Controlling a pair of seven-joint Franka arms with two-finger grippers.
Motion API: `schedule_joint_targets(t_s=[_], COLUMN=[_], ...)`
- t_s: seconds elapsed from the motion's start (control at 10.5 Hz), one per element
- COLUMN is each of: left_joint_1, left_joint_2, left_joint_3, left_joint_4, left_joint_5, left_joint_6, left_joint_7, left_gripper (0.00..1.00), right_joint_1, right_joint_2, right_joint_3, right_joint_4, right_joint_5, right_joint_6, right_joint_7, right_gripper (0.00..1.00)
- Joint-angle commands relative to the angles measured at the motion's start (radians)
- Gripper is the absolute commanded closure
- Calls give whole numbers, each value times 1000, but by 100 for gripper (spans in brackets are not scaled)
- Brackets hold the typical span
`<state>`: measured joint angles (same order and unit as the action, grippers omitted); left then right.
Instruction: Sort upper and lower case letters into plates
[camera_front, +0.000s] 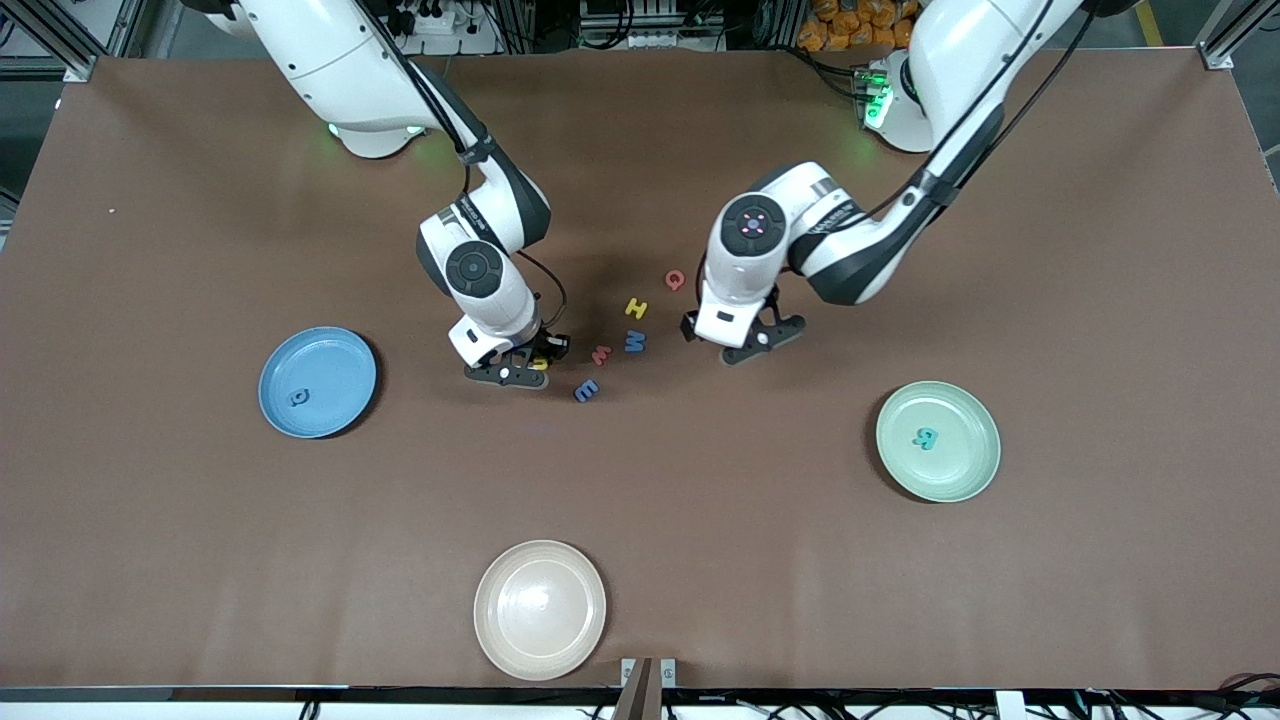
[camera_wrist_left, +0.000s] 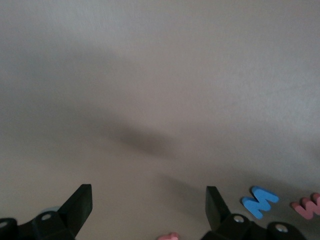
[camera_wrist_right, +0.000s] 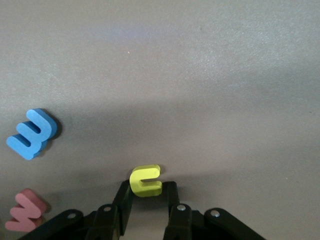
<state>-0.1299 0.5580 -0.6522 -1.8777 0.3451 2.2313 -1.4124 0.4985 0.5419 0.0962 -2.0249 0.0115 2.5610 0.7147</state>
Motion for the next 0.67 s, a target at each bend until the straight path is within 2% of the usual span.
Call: schedule_joint_targets(t_s=[0.0, 0.29, 0.48, 0.57], left_joint_1=[-40, -77, -106, -109], left_joint_2=[20, 77, 111, 114], left_joint_3=[5, 8, 8, 8], left_joint_4=[-3, -29, -41, -46], left_joint_5=[8, 73, 159, 172], left_joint_6=[39, 122, 128, 126], left_joint_7=[-107, -205, -284, -299], left_gripper=[0, 0, 0, 0], right_joint_1=[-8, -14, -49, -82], right_joint_2=[17, 13, 9, 4], right_joint_3=[2, 2, 2, 2], right_joint_4=[17, 21, 47, 84], right_joint_5=[-15, -13, -13, -13], right_joint_6=[8, -8, -77, -173], right_joint_7=[9, 8, -12, -44], right_gripper=[69, 100, 100, 100])
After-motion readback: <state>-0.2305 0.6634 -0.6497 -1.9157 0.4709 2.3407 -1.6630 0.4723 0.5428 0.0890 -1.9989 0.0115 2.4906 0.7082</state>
